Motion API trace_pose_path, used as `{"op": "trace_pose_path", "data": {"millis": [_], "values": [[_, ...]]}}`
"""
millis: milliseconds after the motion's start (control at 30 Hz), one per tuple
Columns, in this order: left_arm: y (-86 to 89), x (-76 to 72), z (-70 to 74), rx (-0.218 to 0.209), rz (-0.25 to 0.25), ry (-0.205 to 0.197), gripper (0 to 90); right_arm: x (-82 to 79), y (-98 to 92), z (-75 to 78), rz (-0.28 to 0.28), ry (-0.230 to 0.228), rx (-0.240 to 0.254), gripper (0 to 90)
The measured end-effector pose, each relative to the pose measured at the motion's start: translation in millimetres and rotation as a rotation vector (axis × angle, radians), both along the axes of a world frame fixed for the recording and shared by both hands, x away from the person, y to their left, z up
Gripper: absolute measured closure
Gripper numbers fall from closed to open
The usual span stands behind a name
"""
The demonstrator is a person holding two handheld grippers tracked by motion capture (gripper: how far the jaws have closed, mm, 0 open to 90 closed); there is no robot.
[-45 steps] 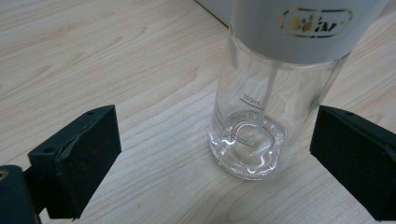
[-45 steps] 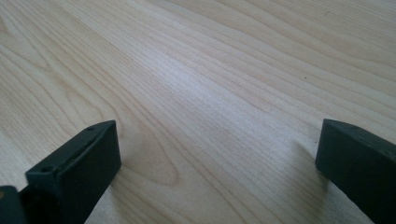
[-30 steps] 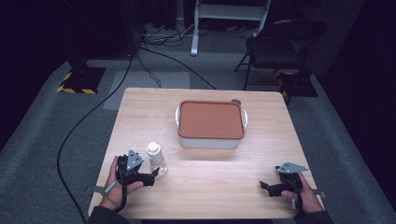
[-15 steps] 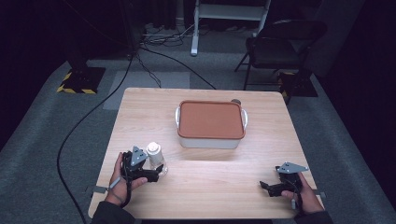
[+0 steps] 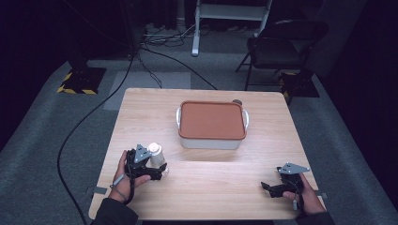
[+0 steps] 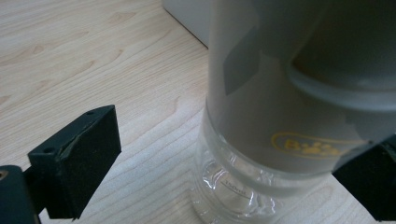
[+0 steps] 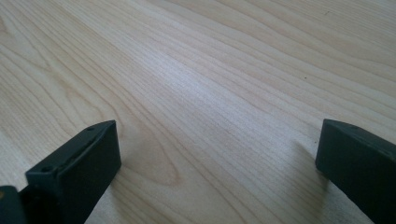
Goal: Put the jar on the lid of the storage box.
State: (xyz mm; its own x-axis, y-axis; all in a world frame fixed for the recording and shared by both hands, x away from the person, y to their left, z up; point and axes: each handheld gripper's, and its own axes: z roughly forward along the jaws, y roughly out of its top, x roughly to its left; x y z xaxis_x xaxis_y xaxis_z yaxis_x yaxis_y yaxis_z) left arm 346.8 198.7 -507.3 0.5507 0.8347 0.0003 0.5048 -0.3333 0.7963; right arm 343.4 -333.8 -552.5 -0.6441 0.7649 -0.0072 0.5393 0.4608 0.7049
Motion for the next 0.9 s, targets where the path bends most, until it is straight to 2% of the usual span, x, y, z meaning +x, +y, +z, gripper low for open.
{"op": "trace_pose_path", "data": {"millis": [400,733,833,900], "values": [[2.8,0.4,-2.9,-0.072,0.007,0.0,5.4,0.0,0.0,0.0,0.0,0.0,0.0,0.0],[-2.1,-0.9,-3.8,-0.117,-0.018,-0.027,27.7,0.0,0.0,0.0,0.0,0.0,0.0,0.0],[-3.7,-1.9,-3.2,-0.114,-0.037,-0.042,34.8,0.0,0.0,0.0,0.0,0.0,0.0,0.0],[-5.1,-3.1,-2.4,-0.096,-0.051,-0.057,39.2,0.0,0.0,0.0,0.0,0.0,0.0,0.0]]}}
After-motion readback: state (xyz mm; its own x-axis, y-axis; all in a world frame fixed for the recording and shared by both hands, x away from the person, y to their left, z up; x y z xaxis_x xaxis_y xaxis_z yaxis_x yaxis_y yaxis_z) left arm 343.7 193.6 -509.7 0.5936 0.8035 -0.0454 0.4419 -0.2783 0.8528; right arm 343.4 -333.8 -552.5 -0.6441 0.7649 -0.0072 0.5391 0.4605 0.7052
